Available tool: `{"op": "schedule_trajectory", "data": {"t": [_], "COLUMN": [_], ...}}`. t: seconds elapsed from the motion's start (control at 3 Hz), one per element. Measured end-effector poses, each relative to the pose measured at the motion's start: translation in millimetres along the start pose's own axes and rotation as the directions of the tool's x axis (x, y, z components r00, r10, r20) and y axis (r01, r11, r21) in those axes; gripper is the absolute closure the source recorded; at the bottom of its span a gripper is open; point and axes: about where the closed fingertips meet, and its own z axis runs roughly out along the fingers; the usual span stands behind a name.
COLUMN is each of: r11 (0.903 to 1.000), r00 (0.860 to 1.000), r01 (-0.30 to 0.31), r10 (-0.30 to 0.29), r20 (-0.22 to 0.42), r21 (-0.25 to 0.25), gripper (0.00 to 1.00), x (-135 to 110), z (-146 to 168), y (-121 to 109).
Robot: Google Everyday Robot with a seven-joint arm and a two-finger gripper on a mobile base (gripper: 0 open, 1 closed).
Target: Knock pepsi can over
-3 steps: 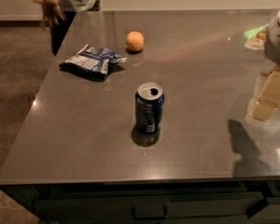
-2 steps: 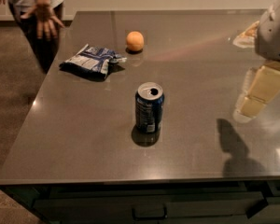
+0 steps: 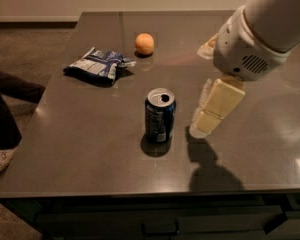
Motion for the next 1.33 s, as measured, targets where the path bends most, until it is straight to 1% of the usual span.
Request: {"op": "schedule_trajectory", "data": {"t": [0.33, 0.67, 1.0, 1.33], "r11": [1.0000, 0.9998, 0.9996, 0.9990], "r00": [0.999, 0.997, 0.994, 0.992], "r01": [-0.007, -0.017, -0.029, -0.045], "r10": [0.007, 0.017, 0.029, 0.046], "r20": [0.045, 0.078, 0.105, 0.121], "r21": [-0.004, -0.003, -0.001, -0.006], "gripper": [0.00, 0.00, 0.00, 0.00], "x": [-31, -54, -66, -69], "z": [31, 54, 72, 85], "y": [11, 17, 15, 11]}}
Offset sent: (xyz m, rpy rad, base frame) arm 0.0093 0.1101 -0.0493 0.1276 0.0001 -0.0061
